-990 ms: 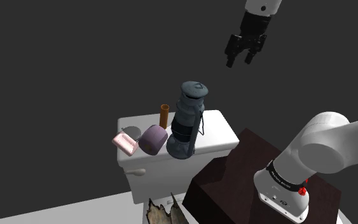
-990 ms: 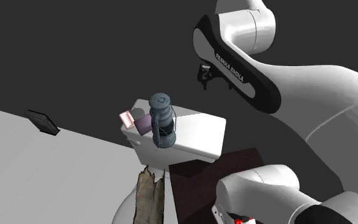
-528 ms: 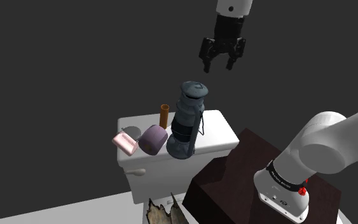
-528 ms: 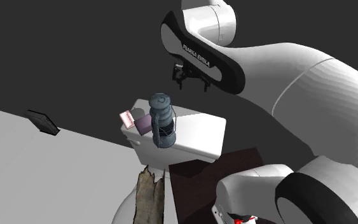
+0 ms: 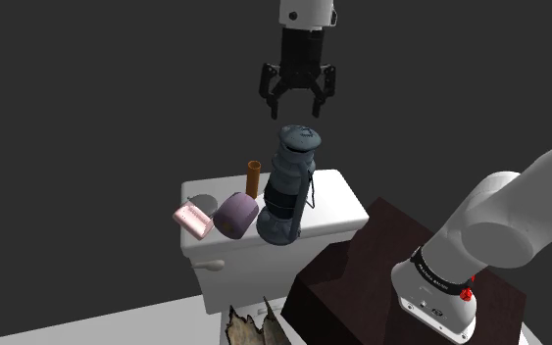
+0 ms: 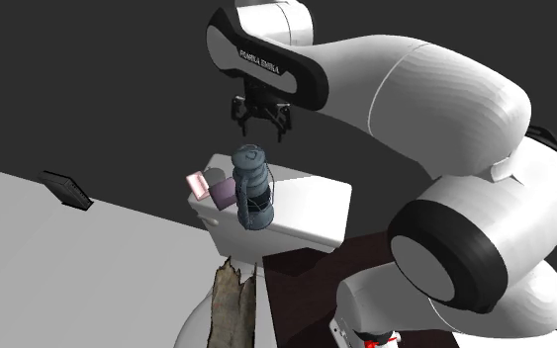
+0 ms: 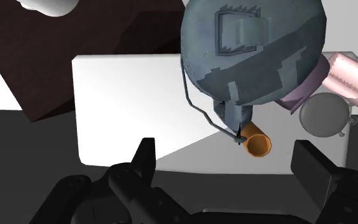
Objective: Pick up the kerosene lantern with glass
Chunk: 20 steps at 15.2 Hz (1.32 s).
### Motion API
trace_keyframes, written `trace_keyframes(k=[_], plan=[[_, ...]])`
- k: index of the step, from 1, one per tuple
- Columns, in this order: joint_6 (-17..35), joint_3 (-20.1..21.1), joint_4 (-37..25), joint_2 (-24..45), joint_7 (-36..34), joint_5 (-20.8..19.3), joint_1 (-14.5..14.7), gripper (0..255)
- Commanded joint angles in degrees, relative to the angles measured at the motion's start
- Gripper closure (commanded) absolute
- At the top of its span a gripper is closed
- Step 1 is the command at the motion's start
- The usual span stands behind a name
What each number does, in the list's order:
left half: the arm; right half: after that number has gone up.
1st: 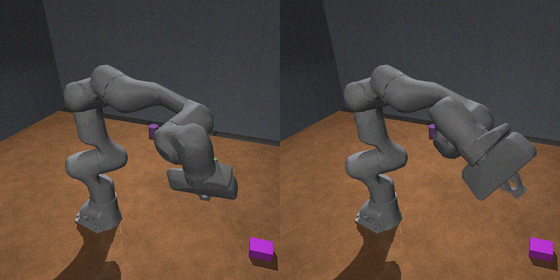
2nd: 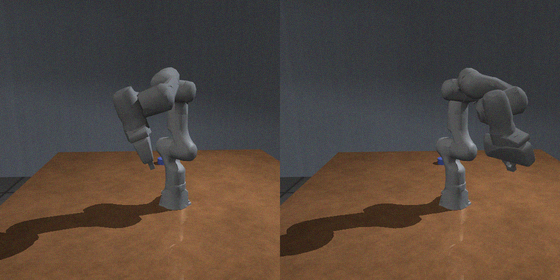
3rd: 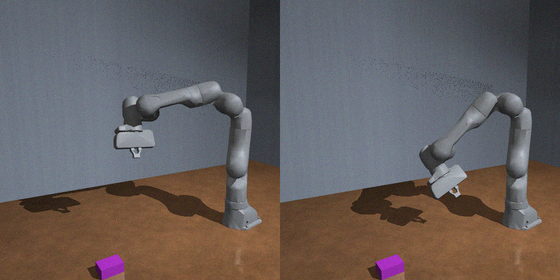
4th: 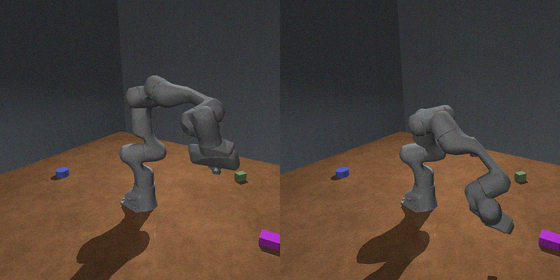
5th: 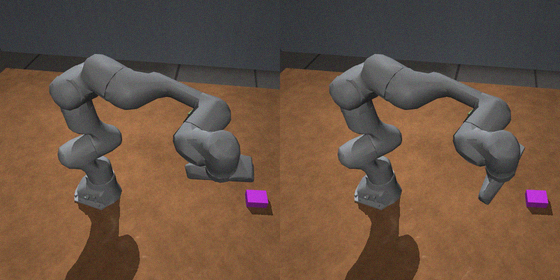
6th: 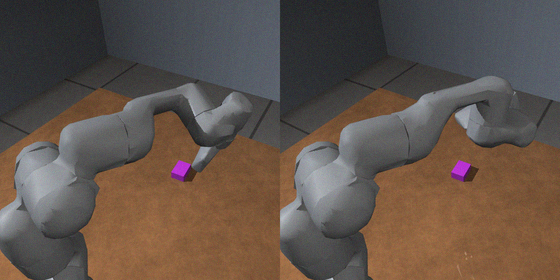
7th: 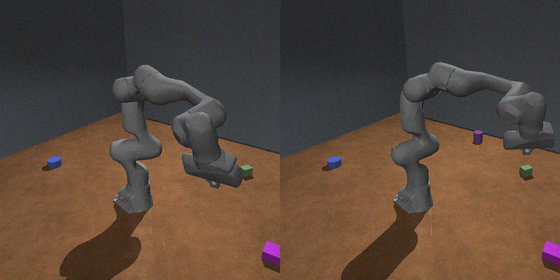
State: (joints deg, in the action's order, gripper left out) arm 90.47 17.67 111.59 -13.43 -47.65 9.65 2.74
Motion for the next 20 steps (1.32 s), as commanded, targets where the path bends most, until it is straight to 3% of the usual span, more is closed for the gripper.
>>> trace_keyframes(k=[1, 9, 10, 20], plan=[[0.8, 1.1, -0.8, 1.8, -2.3, 0.4, 0.5, 0], [5.8, 1.3, 4.2, 1.9, -1.8, 0.5, 0.6, 0], [5.9, 1.4, 4.2, 1.9, -1.8, 0.6, 0.6, 255], [5.0, 1.3, 3.5, 1.8, -1.8, 0.5, 0.6, 255]])
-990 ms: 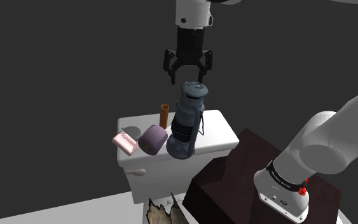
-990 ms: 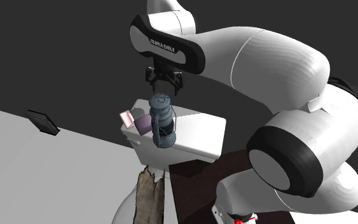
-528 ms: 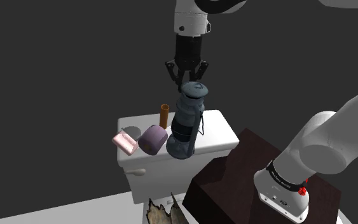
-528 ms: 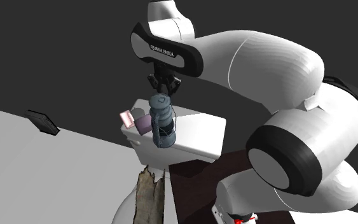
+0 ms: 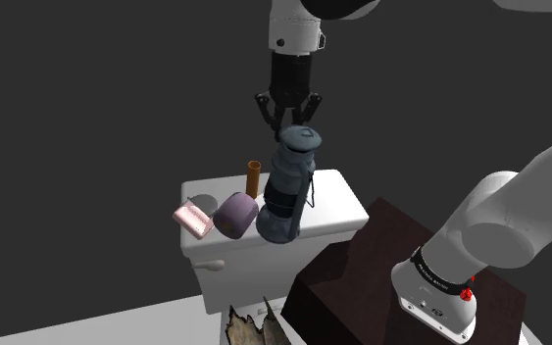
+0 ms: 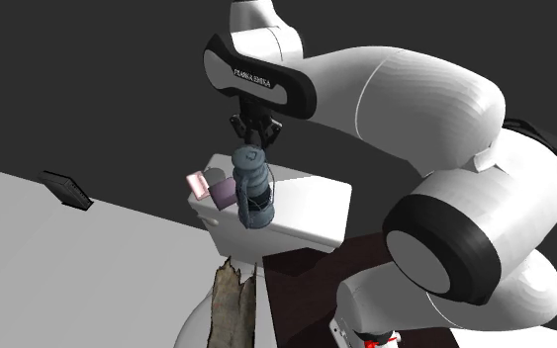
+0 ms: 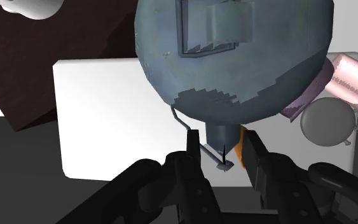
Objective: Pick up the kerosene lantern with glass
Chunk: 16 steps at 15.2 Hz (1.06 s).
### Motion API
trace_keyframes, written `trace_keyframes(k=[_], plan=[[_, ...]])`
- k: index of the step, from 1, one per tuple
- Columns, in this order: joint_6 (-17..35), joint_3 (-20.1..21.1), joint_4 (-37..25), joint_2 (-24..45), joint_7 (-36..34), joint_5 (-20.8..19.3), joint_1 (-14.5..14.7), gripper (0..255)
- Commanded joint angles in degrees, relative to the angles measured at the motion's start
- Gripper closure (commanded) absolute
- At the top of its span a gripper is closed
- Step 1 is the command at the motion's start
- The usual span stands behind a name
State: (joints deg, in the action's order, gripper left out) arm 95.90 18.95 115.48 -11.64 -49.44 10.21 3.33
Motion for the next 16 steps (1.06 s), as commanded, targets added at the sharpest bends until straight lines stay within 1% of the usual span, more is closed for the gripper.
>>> trace_keyframes(k=[1, 14, 16], plan=[[-1.2, -0.1, -1.2, 0.0, -0.1, 0.0, 0.0, 255], [-11.1, -0.4, -12.0, 0.9, -1.3, -0.5, -0.3, 255], [-11.2, -0.4, -12.2, 0.9, -1.4, -0.5, -0.3, 255]])
